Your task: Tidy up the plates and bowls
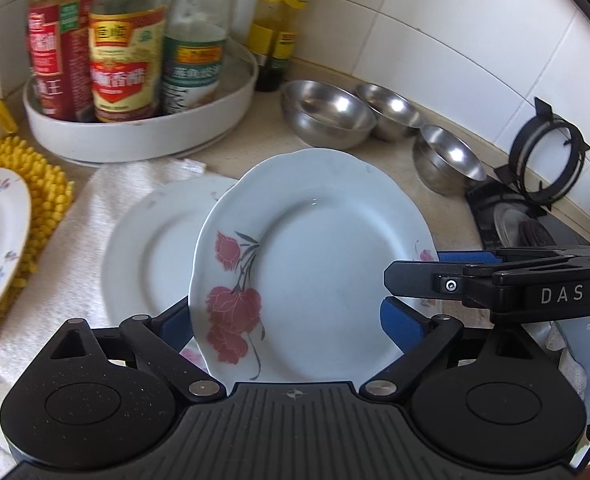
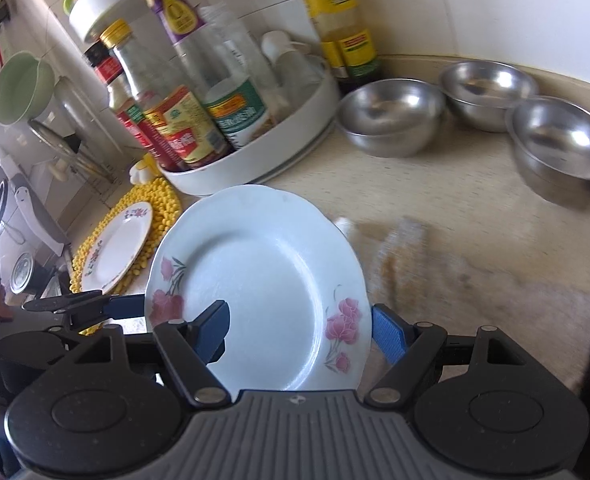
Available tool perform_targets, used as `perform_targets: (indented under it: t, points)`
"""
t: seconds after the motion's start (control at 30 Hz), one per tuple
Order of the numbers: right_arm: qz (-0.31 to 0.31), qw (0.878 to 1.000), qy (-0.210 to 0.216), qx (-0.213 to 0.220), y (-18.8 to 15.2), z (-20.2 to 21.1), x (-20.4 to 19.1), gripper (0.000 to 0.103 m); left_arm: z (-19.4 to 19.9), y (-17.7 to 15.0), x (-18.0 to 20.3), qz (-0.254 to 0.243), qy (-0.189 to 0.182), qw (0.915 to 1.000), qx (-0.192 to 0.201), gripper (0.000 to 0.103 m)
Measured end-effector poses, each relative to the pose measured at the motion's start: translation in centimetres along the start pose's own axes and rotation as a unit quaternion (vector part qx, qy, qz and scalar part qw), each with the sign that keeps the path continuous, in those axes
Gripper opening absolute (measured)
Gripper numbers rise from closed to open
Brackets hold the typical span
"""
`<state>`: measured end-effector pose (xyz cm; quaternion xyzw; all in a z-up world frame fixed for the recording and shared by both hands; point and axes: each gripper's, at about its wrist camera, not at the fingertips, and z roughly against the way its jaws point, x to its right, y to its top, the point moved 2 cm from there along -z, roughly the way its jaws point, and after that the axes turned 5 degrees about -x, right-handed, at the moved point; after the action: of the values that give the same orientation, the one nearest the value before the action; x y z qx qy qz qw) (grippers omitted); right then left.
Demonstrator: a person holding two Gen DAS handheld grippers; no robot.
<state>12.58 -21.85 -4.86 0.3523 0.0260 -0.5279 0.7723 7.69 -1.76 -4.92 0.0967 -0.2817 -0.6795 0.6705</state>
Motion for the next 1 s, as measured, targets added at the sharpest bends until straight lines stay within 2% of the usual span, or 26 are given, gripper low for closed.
perform_targets:
  t: [0.43,1.0]
  points:
    - [0.016,1.0,0.002,-0.016,2.0,-3.4,-3.2,0.079,0.9,0.6,-4.2,0.015,0.016,0.9997,0.009,0.097]
    - [0.0,1.0,-0.018,-0.025,4.1,-6.4,-4.6,0.079,-0.3,2.6,-7.3,0.009,0.007,0.9999,0.002,0.097]
